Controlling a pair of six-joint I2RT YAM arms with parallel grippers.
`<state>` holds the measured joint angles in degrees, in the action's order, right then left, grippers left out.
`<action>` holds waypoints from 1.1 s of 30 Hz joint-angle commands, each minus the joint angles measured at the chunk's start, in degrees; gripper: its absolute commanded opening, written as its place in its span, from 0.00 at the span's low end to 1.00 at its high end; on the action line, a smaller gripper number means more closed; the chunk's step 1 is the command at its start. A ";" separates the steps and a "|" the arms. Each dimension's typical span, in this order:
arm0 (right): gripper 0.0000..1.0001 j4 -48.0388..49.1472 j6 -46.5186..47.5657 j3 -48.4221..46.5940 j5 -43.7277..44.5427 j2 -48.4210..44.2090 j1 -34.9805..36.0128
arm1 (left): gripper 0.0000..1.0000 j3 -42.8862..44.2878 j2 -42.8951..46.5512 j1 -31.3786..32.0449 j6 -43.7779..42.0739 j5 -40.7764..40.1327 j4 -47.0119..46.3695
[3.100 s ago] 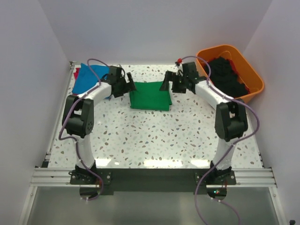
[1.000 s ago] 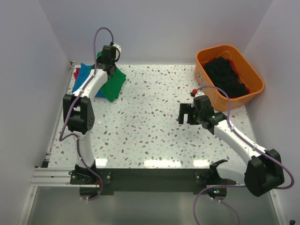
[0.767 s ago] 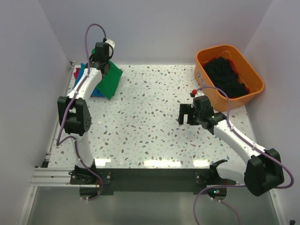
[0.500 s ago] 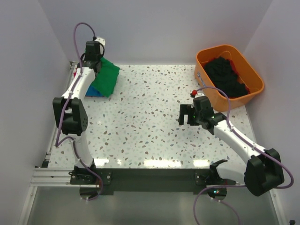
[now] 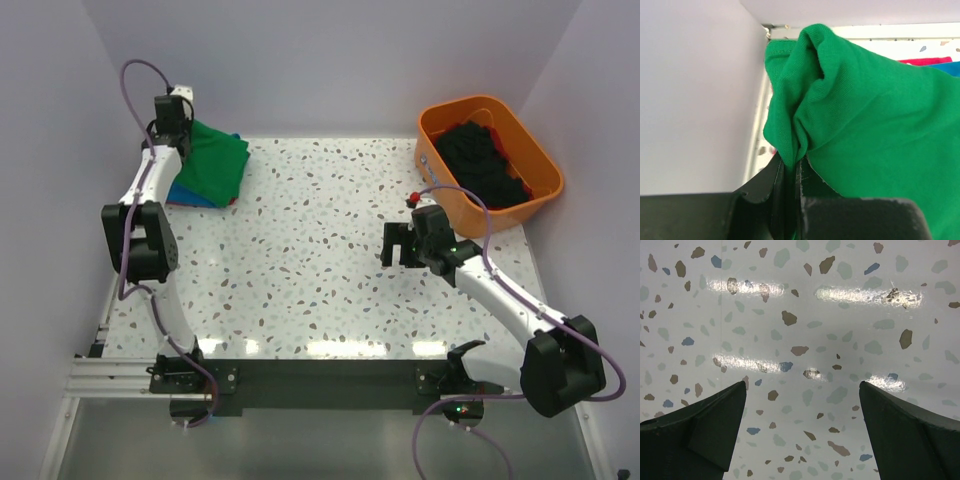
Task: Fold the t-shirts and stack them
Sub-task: Neatly place the folded tshirt to the corner
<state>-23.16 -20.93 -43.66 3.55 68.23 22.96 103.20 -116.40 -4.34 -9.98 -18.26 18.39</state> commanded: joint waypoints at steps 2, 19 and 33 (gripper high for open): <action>0.99 0.83 -0.08 -0.37 1.11 -0.20 -0.02 | 0.00 -0.10 -3.92 -1.81 5.05 2.36 -4.59; 0.99 -1.89 -1.31 -1.08 0.40 -4.41 -0.11 | 1.00 4.03 0.44 -7.35 23.67 3.84 4.89; 0.99 -5.67 -5.96 -0.38 0.14 -14.34 -0.02 | 1.00 -36.63 43.49 11.71 38.61 8.77 0.51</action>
<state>-28.01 -24.93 -43.68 3.49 56.99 22.96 77.01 -78.89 3.40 23.51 -9.08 19.16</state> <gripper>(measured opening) 0.985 0.997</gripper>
